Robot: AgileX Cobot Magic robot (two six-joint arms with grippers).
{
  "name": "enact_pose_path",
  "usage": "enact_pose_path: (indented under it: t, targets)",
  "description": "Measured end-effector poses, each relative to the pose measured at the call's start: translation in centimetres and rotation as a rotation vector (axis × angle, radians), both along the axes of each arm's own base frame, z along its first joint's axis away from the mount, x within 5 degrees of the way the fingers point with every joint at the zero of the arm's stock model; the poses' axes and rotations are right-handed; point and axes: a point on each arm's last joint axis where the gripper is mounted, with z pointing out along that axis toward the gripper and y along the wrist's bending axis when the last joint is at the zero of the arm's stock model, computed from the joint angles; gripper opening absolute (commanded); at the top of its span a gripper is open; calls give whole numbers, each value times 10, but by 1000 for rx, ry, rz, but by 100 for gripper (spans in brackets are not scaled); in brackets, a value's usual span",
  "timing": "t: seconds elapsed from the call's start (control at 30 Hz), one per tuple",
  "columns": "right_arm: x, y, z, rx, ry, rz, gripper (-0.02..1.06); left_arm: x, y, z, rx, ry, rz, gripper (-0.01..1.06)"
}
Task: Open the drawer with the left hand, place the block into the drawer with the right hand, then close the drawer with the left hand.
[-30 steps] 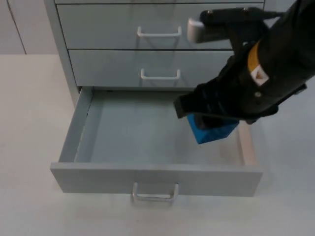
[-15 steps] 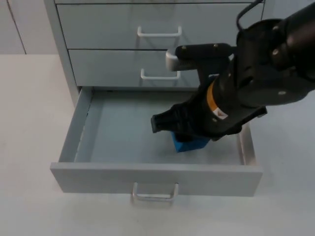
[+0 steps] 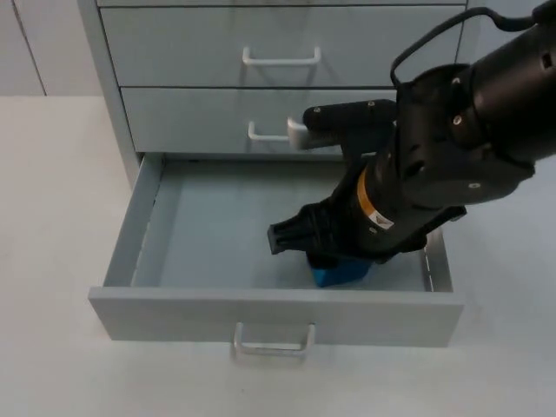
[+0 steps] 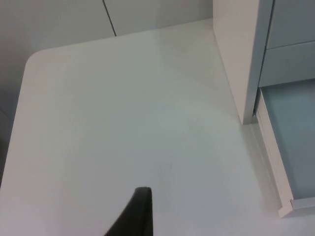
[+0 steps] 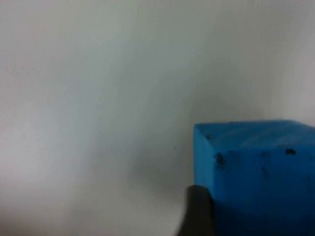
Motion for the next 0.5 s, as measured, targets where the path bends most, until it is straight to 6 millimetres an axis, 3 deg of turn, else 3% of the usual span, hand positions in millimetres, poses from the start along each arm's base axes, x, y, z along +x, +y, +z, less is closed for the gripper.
enact_pose_path:
  t: [0.1,0.3,0.5]
  targets:
    - [0,0,0,0,0,0,78,0,0,0,0,0,0,105]
    - [0,0,11,19,-19,0,78,0,0,0,0,0,0,105]
    - [-6,-7,62,78,-68,-15,78,0,0,0,0,0,0,105]
